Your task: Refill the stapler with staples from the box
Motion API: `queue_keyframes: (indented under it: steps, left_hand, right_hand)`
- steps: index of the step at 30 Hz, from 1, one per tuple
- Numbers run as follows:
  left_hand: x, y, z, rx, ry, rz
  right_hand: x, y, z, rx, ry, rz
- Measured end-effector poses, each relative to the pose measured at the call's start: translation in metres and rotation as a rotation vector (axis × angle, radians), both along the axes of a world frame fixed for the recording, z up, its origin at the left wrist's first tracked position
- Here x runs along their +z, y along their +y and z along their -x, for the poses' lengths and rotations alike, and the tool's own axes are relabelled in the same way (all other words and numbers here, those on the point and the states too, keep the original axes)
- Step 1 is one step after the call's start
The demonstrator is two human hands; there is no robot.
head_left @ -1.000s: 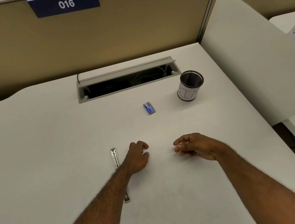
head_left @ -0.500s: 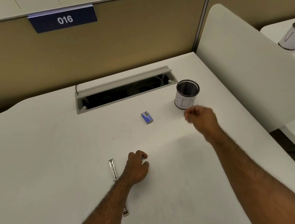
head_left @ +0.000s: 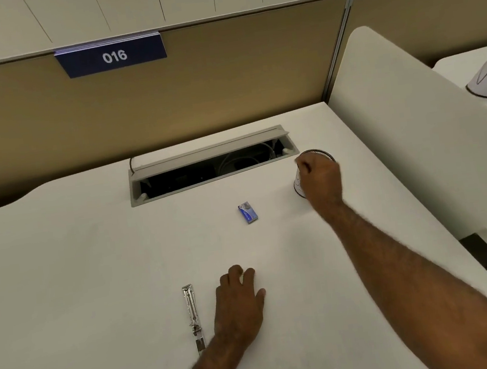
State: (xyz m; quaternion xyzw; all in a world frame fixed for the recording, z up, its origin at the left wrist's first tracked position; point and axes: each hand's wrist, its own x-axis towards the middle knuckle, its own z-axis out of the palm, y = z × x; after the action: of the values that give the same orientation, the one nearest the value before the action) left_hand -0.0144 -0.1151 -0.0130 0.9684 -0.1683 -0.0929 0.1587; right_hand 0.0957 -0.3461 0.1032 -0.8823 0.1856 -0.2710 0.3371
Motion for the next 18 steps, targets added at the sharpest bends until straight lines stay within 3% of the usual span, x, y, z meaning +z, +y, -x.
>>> queue_keyframes:
  steps: [2, 6, 9, 14, 18]
  left_hand:
    - [-0.006, 0.000, 0.006, -0.012, 0.014, -0.044]
    - [-0.015, 0.005, 0.013, -0.071, 0.032, -0.040]
    - [-0.016, 0.008, 0.011, -0.087, 0.058, -0.041]
    - [-0.018, 0.010, 0.010, -0.098, 0.086, -0.023]
    - [-0.013, 0.010, 0.008, -0.090, 0.110, 0.020]
  right_hand:
    - [-0.021, 0.025, 0.001, 0.151, 0.074, 0.020]
    - [-0.065, 0.065, 0.001, 0.353, 0.478, -0.010]
    - [-0.083, 0.082, -0.006, 0.528, 0.692, 0.127]
    - [-0.091, 0.081, -0.021, 0.603, 0.736, 0.346]
    - [-0.088, 0.074, -0.017, 0.541, 0.710, 0.293]
